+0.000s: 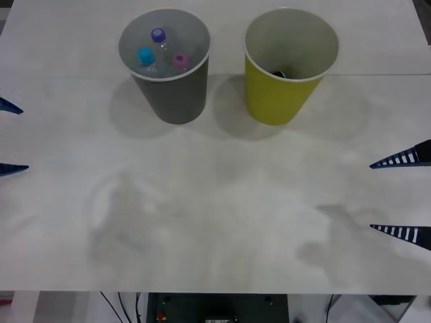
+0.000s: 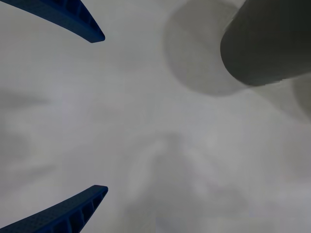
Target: Put the can into the green bin and the plastic bottle into the gray bin
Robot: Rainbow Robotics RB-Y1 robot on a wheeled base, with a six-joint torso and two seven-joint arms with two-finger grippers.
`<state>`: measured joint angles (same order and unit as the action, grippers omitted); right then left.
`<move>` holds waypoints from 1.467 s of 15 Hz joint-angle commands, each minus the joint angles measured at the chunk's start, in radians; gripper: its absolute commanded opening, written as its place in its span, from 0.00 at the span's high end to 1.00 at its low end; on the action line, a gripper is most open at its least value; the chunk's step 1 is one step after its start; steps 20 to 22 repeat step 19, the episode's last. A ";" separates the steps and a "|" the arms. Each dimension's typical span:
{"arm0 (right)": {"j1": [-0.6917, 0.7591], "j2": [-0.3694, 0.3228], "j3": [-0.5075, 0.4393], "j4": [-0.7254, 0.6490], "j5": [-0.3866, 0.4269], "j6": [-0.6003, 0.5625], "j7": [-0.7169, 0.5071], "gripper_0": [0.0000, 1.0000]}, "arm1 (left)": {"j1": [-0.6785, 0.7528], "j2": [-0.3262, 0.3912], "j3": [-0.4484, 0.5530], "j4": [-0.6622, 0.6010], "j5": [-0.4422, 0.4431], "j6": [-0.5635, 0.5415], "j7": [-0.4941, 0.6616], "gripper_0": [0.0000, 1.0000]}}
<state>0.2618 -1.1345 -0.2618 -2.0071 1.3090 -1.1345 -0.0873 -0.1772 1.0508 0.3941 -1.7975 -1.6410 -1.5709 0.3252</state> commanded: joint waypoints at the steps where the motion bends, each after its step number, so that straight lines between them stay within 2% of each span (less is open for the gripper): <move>1: 0.000 0.000 0.000 0.000 0.000 0.000 0.000 0.00 | 0.085 0.000 0.005 -0.006 0.046 0.000 -0.115 0.00; 4: 0.000 0.000 0.000 0.000 0.000 0.000 0.000 0.00 | 0.171 0.000 0.011 -0.006 0.079 0.000 -0.242 0.00; 8: 0.000 0.000 0.000 0.000 0.000 0.000 0.000 0.00 | 0.257 0.000 0.015 -0.006 0.168 0.000 -0.298 0.00; 10: 0.000 0.000 0.000 0.000 0.000 0.000 0.000 0.00 | 0.283 0.000 0.015 -0.005 0.202 0.000 -0.365 0.00; 15: 0.000 0.000 0.000 0.000 0.000 0.000 0.000 0.00 | 0.289 0.000 0.015 -0.006 0.262 0.000 -0.374 0.00; 22: 0.000 0.000 0.000 0.000 0.000 0.000 0.000 0.00 | 0.289 0.000 0.015 -0.006 0.262 0.000 -0.374 0.00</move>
